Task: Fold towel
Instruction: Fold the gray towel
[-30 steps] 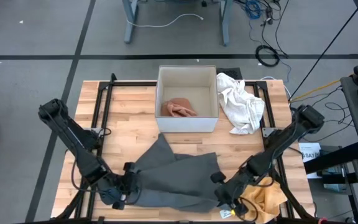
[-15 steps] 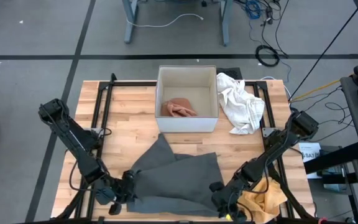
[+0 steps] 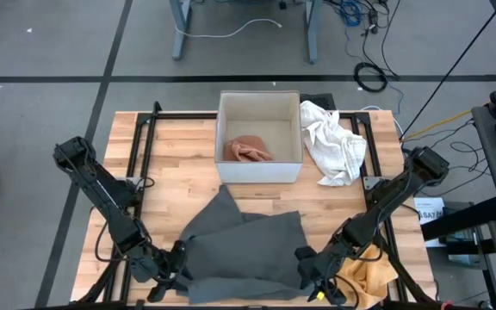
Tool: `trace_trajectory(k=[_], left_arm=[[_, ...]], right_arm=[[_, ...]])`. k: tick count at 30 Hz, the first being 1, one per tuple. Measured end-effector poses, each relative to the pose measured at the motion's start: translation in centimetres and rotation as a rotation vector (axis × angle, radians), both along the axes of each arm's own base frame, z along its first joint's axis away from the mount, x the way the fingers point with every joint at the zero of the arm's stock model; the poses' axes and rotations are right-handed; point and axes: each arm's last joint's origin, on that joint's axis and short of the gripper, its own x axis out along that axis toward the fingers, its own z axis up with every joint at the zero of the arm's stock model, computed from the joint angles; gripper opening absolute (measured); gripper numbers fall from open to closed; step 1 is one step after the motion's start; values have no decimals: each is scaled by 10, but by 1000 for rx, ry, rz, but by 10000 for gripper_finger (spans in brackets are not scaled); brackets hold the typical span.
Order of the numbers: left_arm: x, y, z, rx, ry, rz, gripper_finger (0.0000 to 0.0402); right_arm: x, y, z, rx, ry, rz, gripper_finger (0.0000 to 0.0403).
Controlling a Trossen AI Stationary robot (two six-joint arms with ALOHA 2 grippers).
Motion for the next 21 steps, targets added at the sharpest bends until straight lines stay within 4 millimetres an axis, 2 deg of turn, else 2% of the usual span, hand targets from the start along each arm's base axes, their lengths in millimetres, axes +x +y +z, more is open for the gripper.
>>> trace_trajectory(k=[11,15,21], left_arm=[[-5,3,-7,10,117,22,172],[2,18,-13,196,75,65,172],[20,62,-23,569,42,333,172]], right_arm=[[6,-10,-2,-133,-91,-55,165],[8,-27,-11,-312,-61,-164,164],[12,-52,-20,-518,-12,-316,164]])
